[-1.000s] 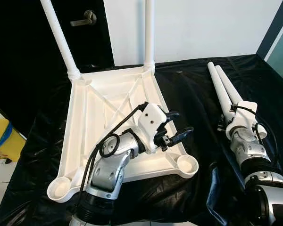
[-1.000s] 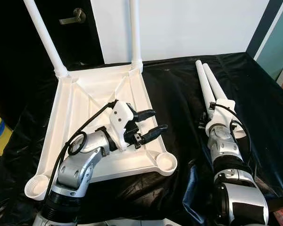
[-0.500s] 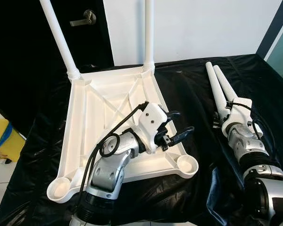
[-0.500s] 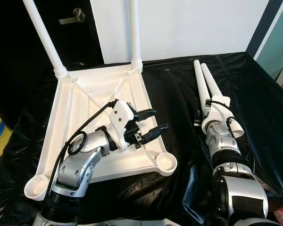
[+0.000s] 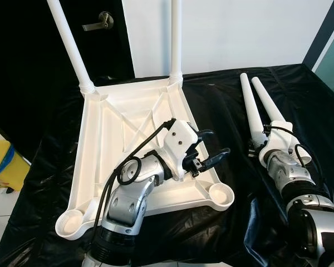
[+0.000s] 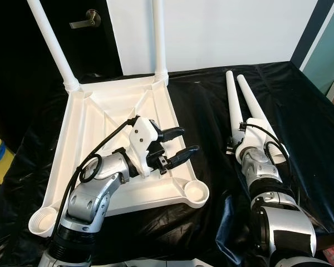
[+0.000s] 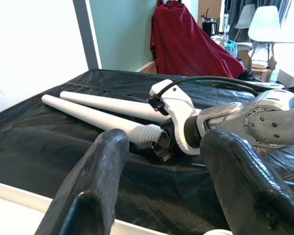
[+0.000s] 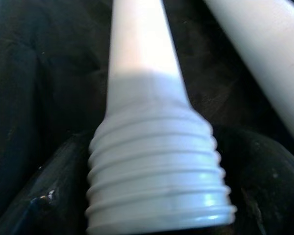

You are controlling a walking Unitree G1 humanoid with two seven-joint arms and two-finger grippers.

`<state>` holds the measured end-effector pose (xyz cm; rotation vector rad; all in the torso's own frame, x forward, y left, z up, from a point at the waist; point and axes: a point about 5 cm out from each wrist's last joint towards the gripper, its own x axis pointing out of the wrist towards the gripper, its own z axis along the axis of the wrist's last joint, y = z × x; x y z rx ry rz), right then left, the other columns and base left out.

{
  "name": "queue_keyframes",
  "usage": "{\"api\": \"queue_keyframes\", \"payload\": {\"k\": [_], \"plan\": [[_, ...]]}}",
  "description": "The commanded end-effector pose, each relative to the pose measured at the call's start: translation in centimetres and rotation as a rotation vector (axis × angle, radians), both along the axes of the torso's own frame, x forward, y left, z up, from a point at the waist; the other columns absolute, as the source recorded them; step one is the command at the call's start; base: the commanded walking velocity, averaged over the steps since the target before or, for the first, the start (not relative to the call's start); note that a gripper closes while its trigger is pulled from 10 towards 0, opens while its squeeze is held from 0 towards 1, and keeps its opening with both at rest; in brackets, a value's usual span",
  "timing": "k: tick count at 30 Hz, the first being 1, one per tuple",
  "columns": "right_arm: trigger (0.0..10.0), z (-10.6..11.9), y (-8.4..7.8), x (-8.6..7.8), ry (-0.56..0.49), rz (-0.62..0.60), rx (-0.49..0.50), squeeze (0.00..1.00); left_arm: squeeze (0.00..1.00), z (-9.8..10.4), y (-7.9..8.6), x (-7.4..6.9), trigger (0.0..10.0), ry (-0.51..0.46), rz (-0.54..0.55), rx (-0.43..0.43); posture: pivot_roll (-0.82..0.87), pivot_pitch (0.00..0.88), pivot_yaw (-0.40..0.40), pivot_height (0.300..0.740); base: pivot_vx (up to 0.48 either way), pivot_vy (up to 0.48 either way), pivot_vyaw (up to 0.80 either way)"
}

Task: Building children table

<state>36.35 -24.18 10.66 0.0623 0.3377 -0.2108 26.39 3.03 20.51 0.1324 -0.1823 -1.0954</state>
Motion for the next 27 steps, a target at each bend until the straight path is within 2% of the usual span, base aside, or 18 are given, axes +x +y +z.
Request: {"api": "queue_keyframes", "payload": {"k": [1, 3, 4, 11, 13, 15, 16, 17, 18, 19, 20, 21, 24, 25, 27], "plan": [[2.8, -0.2, 0.5, 0.1, 0.014, 0.019, 0.033, 0.0, 0.0, 0.2, 0.3, 0.4, 10.0, -0.002, 0.109, -0.012, -0.03, 0.037, 0.009, 0.74, 0.0, 0.0, 0.0], [2.8, -0.2, 0.5, 0.1, 0.015, 0.021, 0.041, 0.0, 0.0, 0.2, 0.3, 0.4, 10.0, -0.003, 0.11, -0.011, -0.03, 0.037, 0.009, 0.74, 0.0, 0.0, 0.0], [0.0, -0.3, 0.7, 0.1, 0.018, 0.026, 0.052, 0.0, 0.0, 0.3, 0.3, 0.4, 10.0, -0.003, 0.112, -0.011, -0.02, 0.041, 0.006, 0.74, 0.0, 0.0, 0.0], [0.0, -0.2, 1.3, 0.2, -0.004, 0.066, 0.062, 0.0, 0.0, 0.3, 0.7, 0.6, 10.0, -0.004, 0.134, -0.006, -0.01, 0.049, 0.003, 0.74, 0.0, 0.0, 0.0], [0.0, 1.2, 1.4, 0.5, -0.102, 0.075, 0.065, 0.0, 0.0, 0.3, 0.8, 0.6, 10.0, 0.0, 0.145, -0.011, -0.01, 0.057, 0.0, 0.74, 0.0, 0.0, 0.0], [0.0, 1.6, 1.4, 0.6, -0.132, 0.08, 0.065, 0.0, 0.0, 0.4, 0.8, 0.7, 10.0, 0.0, 0.147, -0.011, -0.01, 0.057, 0.0, 0.74, 0.0, 0.0, 0.0], [1.3, 2.1, 1.5, 0.7, -0.175, 0.091, 0.06, 0.0, 0.0, 0.4, 0.9, 0.8, 10.0, 0.004, 0.154, -0.017, -0.01, 0.057, 0.0, 0.74, 0.0, 0.0, 0.0], [1.3, 2.1, 1.5, 0.7, -0.175, 0.091, 0.06, 0.0, 0.0, 0.4, 0.9, 0.8, 10.0, 0.004, 0.154, -0.017, -0.01, 0.057, 0.0, 0.74, 0.0, 0.0, 0.0], [6.5, 2.7, 1.6, 0.7, -0.221, 0.1, 0.051, 0.0, 0.0, 0.4, 1.0, 0.9, 10.0, 0.008, 0.159, -0.021, -0.02, 0.06, 0.001, 0.74, 0.0, 0.0, 0.0], [10.0, 3.9, 1.8, 0.7, -0.304, 0.109, 0.045, 0.0, 0.0, 0.4, 1.1, 1.0, 10.0, 0.029, 0.158, -0.04, -0.03, 0.06, 0.003, 0.74, 0.0, 0.0, 0.0], [10.0, 3.9, 1.8, 0.7, -0.304, 0.109, 0.045, 0.0, 0.0, 0.4, 1.1, 1.0, 10.0, 0.029, 0.158, -0.04, -0.03, 0.06, 0.003, 0.74, 0.0, 0.0, 0.0], [10.0, 4.5, 2.0, 0.6, -0.35, 0.118, 0.037, 0.0, 0.33, 0.4, 1.2, 1.2, 10.0, 0.044, 0.158, -0.053, -0.03, 0.06, 0.003, 0.74, 0.0, 0.0, 0.0], [10.0, 4.6, 2.1, 0.5, -0.362, 0.127, 0.029, 0.0, 0.33, 0.4, 1.3, 1.3, 10.0, 0.053, 0.159, -0.062, -0.03, 0.06, 0.003, 0.74, 0.0, 0.0, 0.0], [10.0, 5.2, 2.3, 0.1, -0.419, 0.135, 0.015, 0.0, 1.0, 0.6, 1.5, 1.4, 10.0, 0.068, 0.159, -0.1, -0.03, 0.061, 0.009, 0.74, 0.0, 0.0, 0.0], [10.0, 5.4, 2.3, -0.1, -0.438, 0.132, 0.019, 0.0, 1.0, 0.8, 1.6, 1.5, 10.0, 0.073, 0.157, -0.117, -0.03, 0.061, 0.009, 0.74, 0.0, 0.0, 0.0]]}}
